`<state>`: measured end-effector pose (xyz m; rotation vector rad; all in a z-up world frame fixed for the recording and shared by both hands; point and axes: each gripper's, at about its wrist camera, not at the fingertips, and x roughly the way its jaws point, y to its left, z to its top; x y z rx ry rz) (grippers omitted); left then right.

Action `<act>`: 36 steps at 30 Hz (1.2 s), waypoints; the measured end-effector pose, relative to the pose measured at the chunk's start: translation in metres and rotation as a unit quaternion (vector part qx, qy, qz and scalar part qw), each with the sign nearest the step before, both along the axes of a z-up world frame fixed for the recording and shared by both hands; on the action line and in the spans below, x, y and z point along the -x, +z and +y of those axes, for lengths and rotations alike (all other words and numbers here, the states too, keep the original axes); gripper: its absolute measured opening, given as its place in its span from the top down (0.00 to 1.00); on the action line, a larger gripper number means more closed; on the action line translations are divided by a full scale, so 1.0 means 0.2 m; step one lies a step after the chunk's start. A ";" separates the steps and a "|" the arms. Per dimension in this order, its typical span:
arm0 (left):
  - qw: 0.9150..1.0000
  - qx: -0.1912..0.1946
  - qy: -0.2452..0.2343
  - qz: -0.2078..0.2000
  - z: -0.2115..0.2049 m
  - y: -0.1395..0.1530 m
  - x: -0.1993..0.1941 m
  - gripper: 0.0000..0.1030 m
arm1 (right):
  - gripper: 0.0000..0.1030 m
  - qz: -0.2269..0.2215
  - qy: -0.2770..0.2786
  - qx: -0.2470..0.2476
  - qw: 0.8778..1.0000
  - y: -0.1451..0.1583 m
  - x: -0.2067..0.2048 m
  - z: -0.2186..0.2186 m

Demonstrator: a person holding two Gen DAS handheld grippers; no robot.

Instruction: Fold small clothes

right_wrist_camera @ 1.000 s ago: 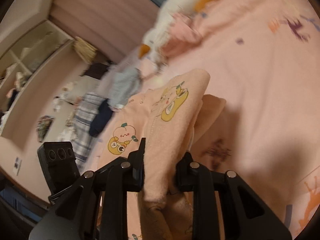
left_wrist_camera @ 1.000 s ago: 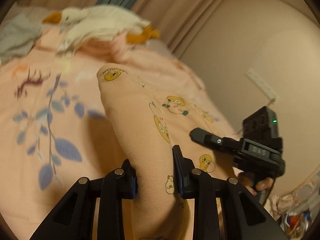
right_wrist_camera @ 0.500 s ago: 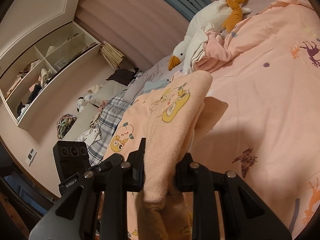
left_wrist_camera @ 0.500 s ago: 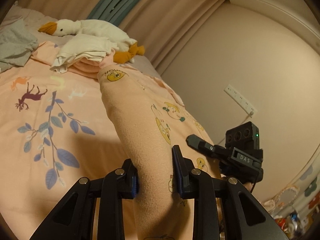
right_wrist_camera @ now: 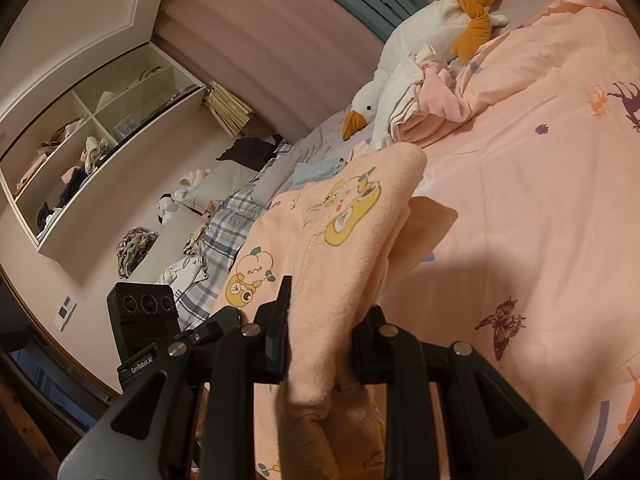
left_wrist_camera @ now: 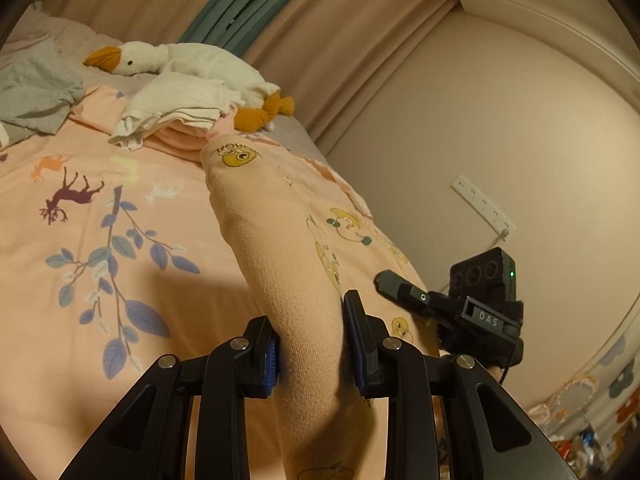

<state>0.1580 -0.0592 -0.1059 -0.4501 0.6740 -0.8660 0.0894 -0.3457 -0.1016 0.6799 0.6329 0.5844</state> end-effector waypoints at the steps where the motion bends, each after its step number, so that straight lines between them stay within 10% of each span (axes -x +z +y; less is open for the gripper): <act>1: 1.000 0.002 0.002 0.002 0.01 0.00 0.00 0.74 | 0.77 0.001 0.002 -0.002 1.000 0.00 0.00 0.01; 36: 0.990 -0.071 0.118 -0.005 0.43 0.04 0.11 0.81 | 0.77 0.010 0.089 0.022 0.996 -0.02 -0.26 0.55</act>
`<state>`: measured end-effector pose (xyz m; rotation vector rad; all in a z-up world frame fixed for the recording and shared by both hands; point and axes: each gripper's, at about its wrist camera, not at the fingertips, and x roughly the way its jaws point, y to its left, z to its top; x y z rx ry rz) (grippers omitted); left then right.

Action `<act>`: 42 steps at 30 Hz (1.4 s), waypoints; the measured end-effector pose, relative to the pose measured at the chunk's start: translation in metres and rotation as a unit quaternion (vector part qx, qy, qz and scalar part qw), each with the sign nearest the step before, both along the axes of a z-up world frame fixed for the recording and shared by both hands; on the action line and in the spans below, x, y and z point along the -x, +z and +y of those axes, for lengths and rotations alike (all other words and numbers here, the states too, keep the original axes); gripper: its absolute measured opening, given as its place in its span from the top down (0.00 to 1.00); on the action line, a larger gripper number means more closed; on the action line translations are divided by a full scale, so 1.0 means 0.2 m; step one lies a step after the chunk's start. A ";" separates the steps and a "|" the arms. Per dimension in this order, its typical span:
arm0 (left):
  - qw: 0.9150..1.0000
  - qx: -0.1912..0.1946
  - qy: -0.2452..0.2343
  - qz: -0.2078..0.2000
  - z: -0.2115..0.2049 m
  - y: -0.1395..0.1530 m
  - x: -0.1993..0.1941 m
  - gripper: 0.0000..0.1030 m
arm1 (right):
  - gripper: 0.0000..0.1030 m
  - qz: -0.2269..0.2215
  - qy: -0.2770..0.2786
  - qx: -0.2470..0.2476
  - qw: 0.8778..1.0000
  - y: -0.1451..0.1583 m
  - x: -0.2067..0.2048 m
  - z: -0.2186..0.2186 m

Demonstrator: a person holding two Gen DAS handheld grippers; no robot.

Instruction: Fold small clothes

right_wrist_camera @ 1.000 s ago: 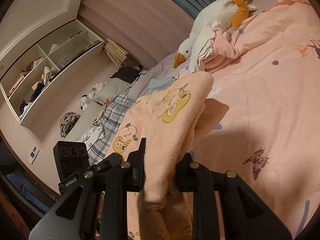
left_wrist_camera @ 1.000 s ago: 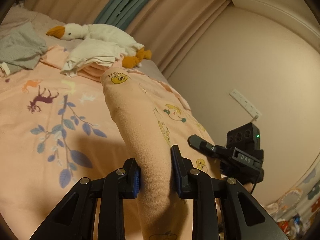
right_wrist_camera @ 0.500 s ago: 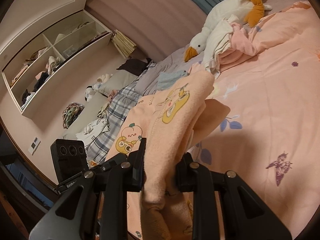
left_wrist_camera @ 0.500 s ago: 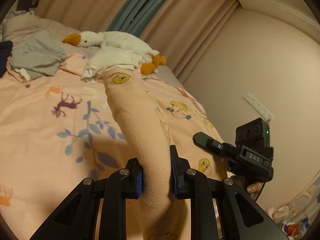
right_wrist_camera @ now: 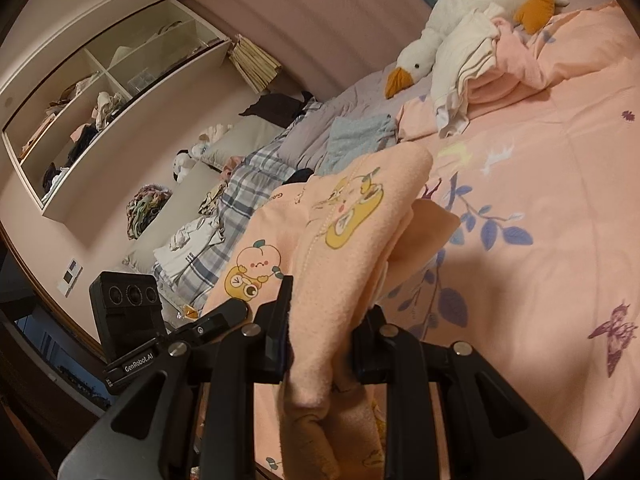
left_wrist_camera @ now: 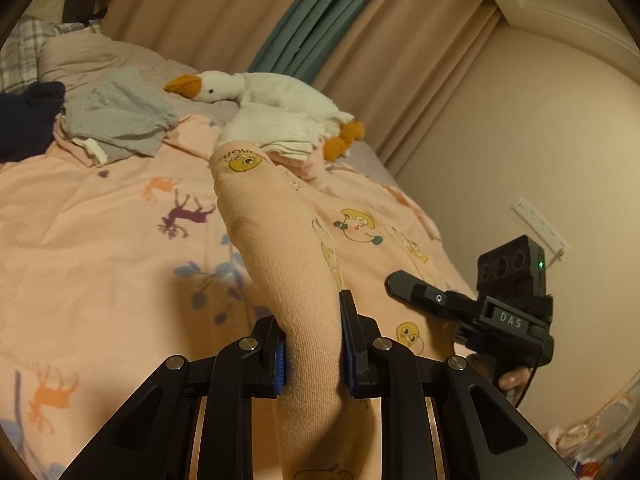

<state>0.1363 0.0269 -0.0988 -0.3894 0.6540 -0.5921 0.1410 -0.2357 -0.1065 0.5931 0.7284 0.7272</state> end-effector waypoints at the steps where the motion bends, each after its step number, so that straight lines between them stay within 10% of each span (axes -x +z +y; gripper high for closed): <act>1: 1.000 -0.003 0.003 0.000 0.01 0.00 0.01 0.81 | 0.77 0.001 0.002 0.003 1.000 0.00 0.00 0.02; 21: 0.999 0.014 0.028 -0.013 0.31 -0.03 0.10 0.81 | 0.77 -0.014 0.029 0.036 0.999 0.06 0.04 0.37; 42: 1.000 -0.020 0.015 0.019 0.14 -0.09 -0.03 0.81 | 0.77 0.018 -0.014 0.057 0.998 -0.04 -0.03 0.27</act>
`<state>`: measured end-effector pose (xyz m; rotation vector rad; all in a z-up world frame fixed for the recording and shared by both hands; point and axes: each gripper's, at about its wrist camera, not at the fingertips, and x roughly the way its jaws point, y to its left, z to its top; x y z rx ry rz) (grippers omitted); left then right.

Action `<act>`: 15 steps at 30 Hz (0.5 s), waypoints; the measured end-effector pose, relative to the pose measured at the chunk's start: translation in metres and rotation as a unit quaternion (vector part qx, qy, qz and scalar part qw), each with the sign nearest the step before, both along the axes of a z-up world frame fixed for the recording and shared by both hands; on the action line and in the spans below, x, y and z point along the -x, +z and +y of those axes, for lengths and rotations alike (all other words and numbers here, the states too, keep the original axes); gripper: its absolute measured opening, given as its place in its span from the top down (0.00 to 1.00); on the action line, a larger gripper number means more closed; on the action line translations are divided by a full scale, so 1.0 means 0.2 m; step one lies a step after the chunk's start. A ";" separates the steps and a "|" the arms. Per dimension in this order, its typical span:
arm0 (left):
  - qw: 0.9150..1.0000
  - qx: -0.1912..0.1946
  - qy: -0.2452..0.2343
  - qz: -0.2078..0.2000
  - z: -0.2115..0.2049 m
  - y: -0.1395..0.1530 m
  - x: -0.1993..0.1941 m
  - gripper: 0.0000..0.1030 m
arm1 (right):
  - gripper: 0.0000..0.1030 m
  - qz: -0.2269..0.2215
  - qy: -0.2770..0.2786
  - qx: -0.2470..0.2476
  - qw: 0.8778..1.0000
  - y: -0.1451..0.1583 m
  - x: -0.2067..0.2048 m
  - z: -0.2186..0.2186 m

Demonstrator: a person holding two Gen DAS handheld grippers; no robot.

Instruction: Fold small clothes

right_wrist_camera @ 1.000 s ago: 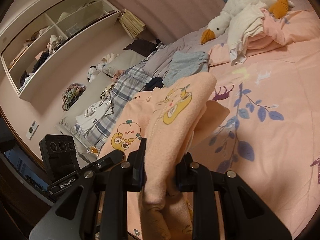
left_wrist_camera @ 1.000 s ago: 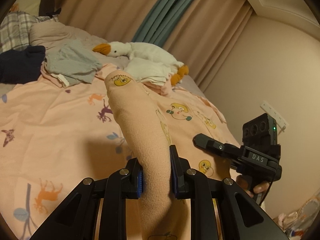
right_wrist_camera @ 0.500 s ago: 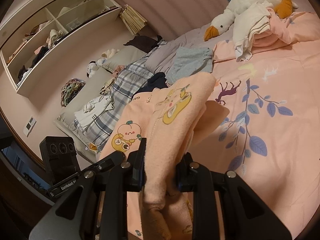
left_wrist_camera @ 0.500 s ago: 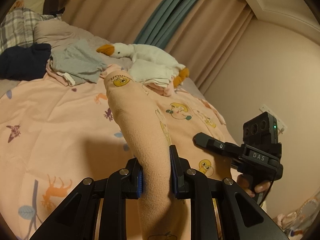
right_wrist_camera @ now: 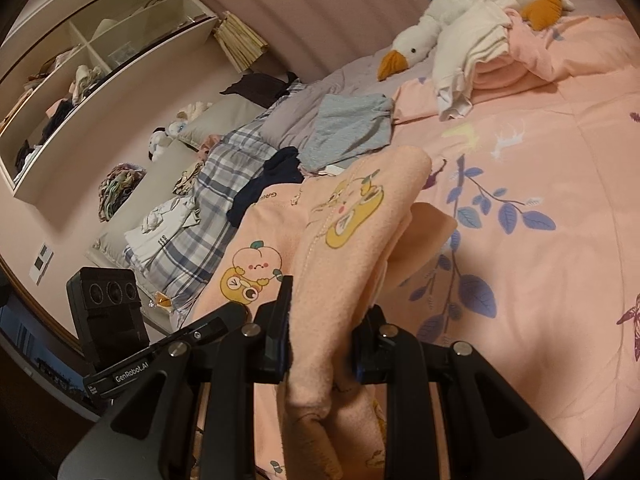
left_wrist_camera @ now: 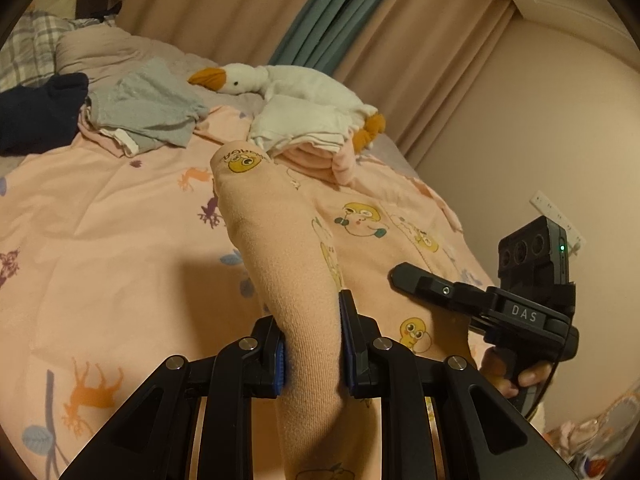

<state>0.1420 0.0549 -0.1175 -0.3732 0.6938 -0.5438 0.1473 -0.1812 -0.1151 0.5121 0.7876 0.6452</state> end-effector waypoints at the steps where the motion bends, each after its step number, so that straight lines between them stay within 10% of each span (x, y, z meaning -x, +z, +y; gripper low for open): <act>1: 1.000 0.002 -0.001 0.000 -0.01 -0.01 -0.01 0.81 | 0.77 0.004 -0.003 -0.002 1.000 -0.01 -0.01 -0.01; 15: 0.993 -0.063 -0.010 0.101 -0.22 -0.42 -0.22 0.81 | 0.77 0.087 -0.043 0.062 0.993 -0.41 -0.17 -0.10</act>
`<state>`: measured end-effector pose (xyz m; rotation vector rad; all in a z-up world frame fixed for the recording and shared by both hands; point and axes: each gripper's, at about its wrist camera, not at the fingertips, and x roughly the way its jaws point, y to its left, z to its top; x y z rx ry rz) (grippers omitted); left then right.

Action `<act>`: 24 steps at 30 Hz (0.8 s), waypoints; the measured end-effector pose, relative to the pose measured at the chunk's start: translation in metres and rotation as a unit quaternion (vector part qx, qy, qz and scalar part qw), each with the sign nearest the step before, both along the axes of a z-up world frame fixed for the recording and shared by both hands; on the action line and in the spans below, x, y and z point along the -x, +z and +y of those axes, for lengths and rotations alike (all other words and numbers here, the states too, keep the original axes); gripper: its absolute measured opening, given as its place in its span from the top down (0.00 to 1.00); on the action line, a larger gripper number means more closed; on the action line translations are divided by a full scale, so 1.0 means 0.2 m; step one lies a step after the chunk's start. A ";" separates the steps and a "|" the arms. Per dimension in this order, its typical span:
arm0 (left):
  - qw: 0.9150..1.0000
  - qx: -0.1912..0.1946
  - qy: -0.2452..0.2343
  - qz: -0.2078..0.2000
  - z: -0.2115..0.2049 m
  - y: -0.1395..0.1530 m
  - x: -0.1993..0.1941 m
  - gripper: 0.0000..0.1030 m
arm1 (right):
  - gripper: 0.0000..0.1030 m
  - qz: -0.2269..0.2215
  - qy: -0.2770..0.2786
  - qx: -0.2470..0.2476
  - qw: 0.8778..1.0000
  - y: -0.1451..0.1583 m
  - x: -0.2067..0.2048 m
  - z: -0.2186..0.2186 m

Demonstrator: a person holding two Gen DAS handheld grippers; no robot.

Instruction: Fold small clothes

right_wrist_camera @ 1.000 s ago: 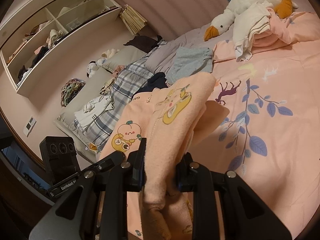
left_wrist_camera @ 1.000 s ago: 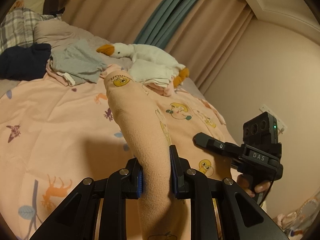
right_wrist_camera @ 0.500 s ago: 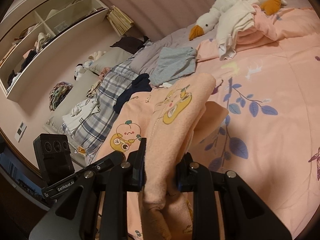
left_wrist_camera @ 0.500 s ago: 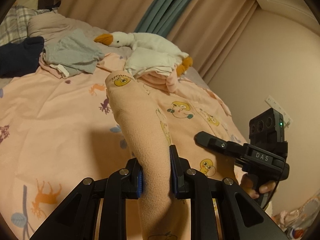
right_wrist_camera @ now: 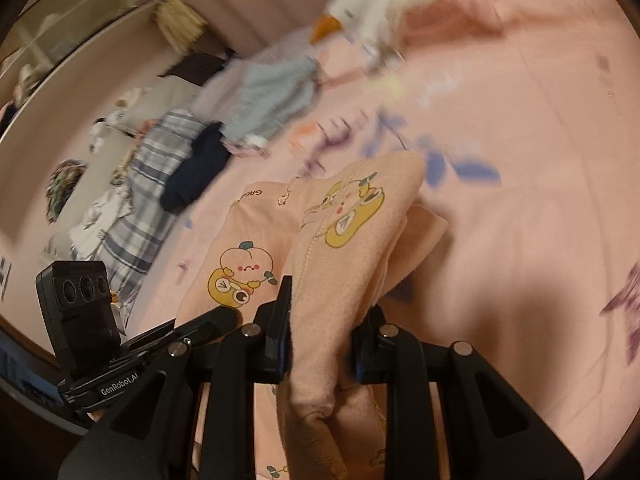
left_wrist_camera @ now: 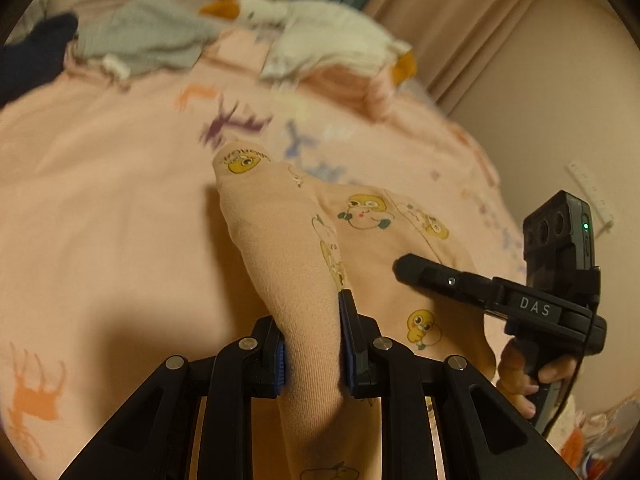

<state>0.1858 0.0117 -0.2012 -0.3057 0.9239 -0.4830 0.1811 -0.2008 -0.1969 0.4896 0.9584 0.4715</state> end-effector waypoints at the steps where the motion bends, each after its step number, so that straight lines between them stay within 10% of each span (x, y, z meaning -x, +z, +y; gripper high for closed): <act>1: 1.000 -0.008 0.002 0.003 0.00 -0.02 0.00 0.81 | 0.77 0.014 -0.005 -0.003 1.000 -0.06 -0.01 -0.01; 9: 1.000 -0.010 0.014 0.023 0.02 -0.10 -0.01 0.79 | 0.75 0.026 -0.020 -0.014 0.999 -0.17 0.01 -0.04; 15: 0.996 0.070 0.026 0.043 0.13 -0.16 -0.03 0.72 | 0.72 0.006 -0.012 0.042 0.999 -0.14 0.03 -0.01; 24: 0.991 -0.035 0.122 -0.040 0.31 0.10 0.15 0.69 | 0.67 -0.046 -0.033 0.179 0.982 0.08 0.15 -0.08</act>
